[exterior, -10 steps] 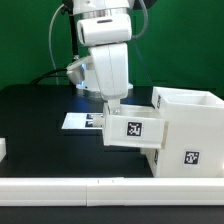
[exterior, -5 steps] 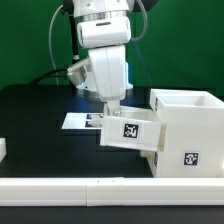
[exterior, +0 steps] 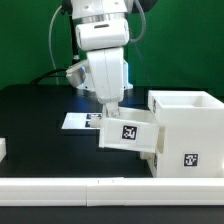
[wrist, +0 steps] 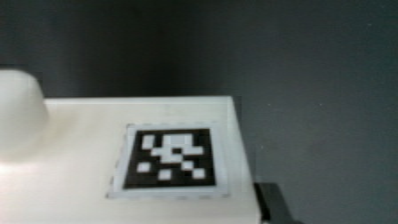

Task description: Assemble drawer

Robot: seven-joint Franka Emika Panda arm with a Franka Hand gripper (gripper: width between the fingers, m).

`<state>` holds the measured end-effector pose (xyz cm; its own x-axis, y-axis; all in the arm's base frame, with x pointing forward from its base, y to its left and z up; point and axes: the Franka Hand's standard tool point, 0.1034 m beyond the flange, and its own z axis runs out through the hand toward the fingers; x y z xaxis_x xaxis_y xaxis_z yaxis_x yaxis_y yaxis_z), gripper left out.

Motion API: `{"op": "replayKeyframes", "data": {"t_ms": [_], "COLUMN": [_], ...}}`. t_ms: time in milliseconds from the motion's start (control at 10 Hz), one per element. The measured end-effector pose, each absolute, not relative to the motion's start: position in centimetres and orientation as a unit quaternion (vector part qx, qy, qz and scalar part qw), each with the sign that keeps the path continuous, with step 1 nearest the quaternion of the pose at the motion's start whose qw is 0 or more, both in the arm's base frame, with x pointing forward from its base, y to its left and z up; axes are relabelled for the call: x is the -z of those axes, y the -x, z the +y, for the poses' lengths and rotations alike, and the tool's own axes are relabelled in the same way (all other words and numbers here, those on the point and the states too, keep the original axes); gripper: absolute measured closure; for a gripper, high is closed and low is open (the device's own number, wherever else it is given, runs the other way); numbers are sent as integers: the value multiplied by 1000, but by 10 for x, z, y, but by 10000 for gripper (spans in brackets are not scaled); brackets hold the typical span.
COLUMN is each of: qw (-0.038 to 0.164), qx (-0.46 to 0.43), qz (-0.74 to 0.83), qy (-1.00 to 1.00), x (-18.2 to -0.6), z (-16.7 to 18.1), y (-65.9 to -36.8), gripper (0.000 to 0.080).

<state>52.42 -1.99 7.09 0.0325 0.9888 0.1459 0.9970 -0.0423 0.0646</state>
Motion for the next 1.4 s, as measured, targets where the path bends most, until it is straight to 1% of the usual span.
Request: {"op": "replayKeyframes", "data": {"t_ms": [600, 700, 800, 1100, 1300, 1400], "qw": [27, 26, 20, 22, 32, 32], "qx": [77, 78, 86, 84, 70, 71], "qz": [-691, -691, -690, -689, -691, -691], "qy": [718, 718, 719, 719, 719, 719], "x": [-70, -70, -70, -69, -67, -67], "z": [-20, -20, -19, -20, -21, -21], "y": [-523, -524, -524, -523, -519, -519], "gripper": [761, 761, 761, 761, 761, 761]}}
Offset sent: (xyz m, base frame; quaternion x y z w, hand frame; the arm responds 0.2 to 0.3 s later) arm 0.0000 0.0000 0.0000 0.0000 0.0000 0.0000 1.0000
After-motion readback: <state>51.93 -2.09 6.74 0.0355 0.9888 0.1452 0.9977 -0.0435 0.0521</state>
